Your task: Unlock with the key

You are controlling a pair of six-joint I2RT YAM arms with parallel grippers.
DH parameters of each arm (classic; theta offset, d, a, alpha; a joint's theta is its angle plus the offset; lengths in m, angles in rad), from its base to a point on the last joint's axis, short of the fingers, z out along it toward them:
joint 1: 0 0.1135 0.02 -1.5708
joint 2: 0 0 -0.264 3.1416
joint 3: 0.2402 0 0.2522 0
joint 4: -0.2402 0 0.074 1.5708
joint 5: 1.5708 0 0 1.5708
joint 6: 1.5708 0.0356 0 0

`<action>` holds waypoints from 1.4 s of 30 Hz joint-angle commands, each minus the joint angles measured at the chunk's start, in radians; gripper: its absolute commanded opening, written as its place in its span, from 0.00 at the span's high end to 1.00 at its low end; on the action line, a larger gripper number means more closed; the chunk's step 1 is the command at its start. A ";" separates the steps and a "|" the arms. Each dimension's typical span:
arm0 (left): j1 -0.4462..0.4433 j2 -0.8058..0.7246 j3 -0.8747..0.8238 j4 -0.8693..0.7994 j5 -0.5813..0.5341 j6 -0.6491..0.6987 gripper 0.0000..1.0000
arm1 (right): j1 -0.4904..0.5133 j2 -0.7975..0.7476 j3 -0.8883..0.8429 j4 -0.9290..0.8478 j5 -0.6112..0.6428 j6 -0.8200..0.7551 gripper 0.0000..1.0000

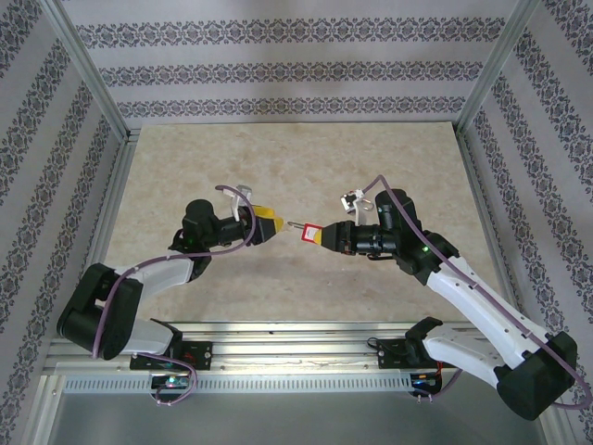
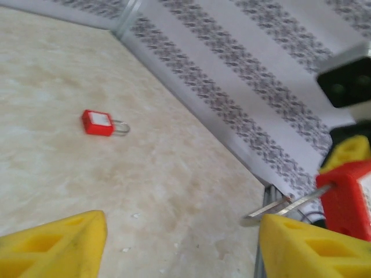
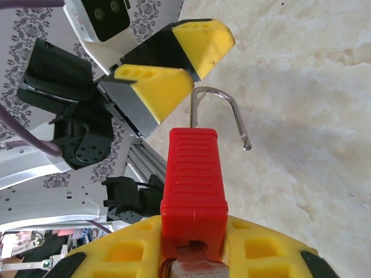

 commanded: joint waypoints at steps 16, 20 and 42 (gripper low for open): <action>-0.076 -0.287 0.098 -0.508 -0.095 -0.613 0.24 | 0.073 0.086 -0.027 0.138 0.241 -0.186 1.00; -0.112 -0.224 0.108 -0.436 -0.122 -0.706 0.25 | 0.090 0.110 -0.048 0.183 0.259 -0.181 1.00; -0.144 0.162 0.163 -0.165 -0.248 -0.870 0.39 | 0.146 0.199 -0.150 0.389 0.249 -0.108 1.00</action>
